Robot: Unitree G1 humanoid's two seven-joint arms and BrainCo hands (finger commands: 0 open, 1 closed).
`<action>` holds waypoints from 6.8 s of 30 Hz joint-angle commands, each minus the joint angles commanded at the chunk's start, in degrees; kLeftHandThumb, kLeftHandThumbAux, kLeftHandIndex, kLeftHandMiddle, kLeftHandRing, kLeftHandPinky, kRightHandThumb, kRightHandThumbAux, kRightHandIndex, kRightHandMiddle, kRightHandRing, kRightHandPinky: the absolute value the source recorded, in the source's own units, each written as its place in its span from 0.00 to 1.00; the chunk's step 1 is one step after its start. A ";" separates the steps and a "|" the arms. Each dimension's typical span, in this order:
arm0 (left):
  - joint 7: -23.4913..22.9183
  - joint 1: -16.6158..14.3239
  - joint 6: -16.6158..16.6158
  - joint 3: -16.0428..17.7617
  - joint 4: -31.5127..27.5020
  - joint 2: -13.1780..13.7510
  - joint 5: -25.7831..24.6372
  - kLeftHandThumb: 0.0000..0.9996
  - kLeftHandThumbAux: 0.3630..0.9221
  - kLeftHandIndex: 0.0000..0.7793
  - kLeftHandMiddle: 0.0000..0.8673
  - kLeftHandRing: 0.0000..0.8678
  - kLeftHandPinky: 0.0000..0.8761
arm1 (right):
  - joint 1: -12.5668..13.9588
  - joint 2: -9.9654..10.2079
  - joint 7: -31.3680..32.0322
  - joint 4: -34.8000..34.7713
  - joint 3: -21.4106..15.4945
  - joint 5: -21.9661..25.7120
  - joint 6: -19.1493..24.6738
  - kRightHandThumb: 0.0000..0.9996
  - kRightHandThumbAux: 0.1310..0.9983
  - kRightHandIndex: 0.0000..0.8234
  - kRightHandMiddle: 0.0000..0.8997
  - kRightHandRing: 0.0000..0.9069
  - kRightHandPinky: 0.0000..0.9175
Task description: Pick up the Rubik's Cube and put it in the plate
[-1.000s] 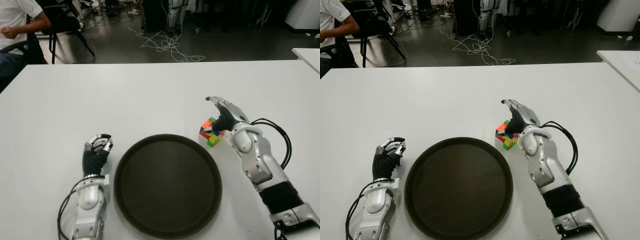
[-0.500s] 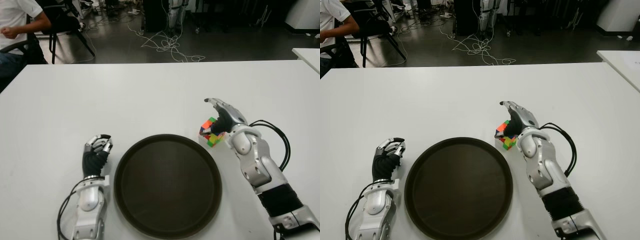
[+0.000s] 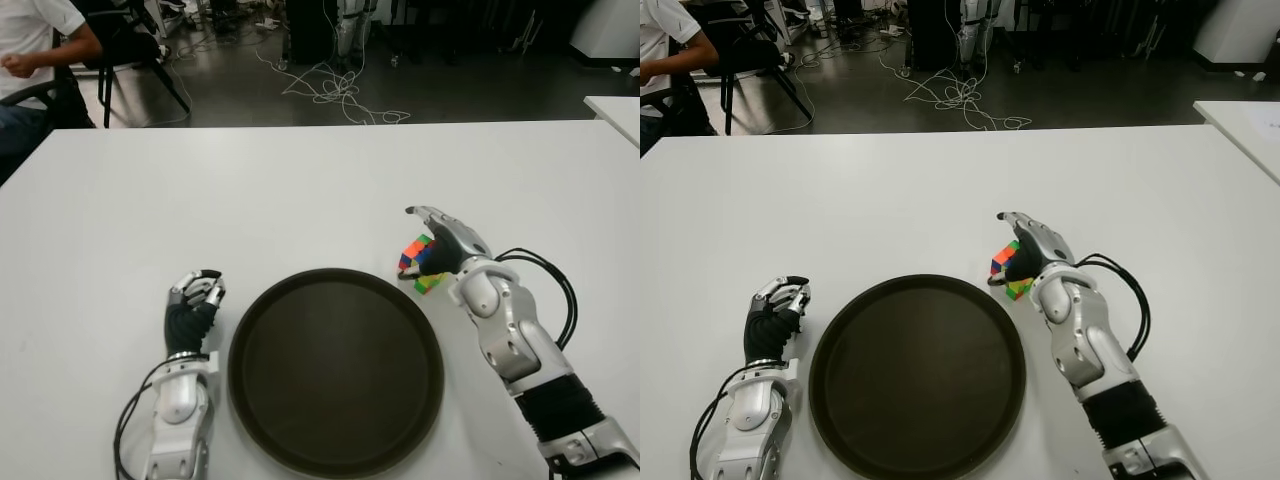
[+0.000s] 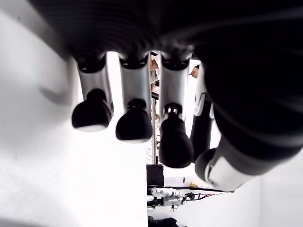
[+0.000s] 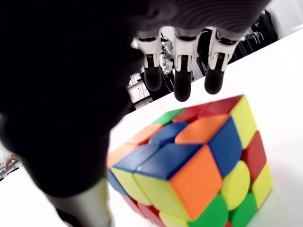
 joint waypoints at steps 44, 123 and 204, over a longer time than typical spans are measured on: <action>-0.69 0.07 6.77 -1.11 -2.98 2.27 2.79 0.71 0.61 0.57 0.94 0.95 0.93 | 2.44 -1.11 2.03 -1.67 2.35 -0.64 5.83 0.00 0.84 0.08 0.15 0.17 0.13; -0.36 -0.30 5.98 0.40 -3.03 0.43 0.18 0.71 0.61 0.57 0.92 0.96 0.95 | -0.77 -2.85 1.74 -0.33 -0.96 2.26 4.29 0.00 0.89 0.11 0.16 0.17 0.12; -0.95 0.27 7.88 -0.44 -4.18 1.63 1.44 0.71 0.61 0.57 0.93 0.96 0.94 | -5.25 -1.61 -1.57 6.58 0.63 1.95 -1.64 0.00 0.94 0.11 0.16 0.17 0.23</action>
